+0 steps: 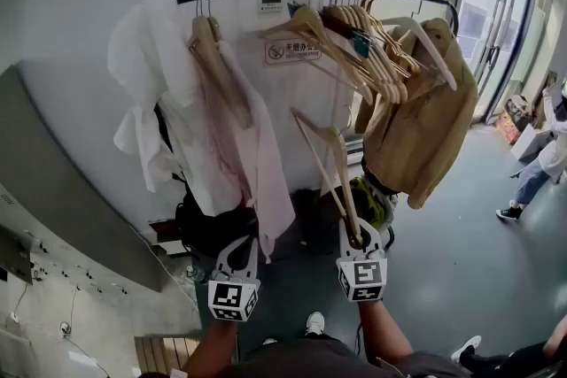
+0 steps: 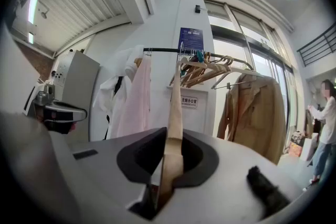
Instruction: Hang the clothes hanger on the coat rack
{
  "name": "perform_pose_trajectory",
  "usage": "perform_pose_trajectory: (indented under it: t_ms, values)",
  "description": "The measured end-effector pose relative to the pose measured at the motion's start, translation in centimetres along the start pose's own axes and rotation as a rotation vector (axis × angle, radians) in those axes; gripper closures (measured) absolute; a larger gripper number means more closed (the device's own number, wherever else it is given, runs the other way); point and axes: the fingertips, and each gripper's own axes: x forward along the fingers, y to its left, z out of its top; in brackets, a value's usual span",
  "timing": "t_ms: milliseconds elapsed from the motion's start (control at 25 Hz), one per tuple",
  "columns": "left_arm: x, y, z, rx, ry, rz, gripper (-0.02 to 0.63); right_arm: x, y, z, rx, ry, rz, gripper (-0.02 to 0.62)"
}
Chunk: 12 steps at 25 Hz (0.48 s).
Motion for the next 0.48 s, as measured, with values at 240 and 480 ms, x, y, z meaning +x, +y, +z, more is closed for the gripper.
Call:
perform_pose_trajectory:
  t_ms: [240, 480]
  values:
    - [2.9, 0.3, 0.6, -0.014, 0.035, 0.107, 0.597, 4.3, -1.9, 2.1, -0.038, -0.002, 0.077, 0.551]
    - [3.2, 2.2, 0.9, -0.026, 0.065, 0.221, 0.597, 9.8, -2.2, 5.8, -0.033, -0.045, 0.153, 0.551]
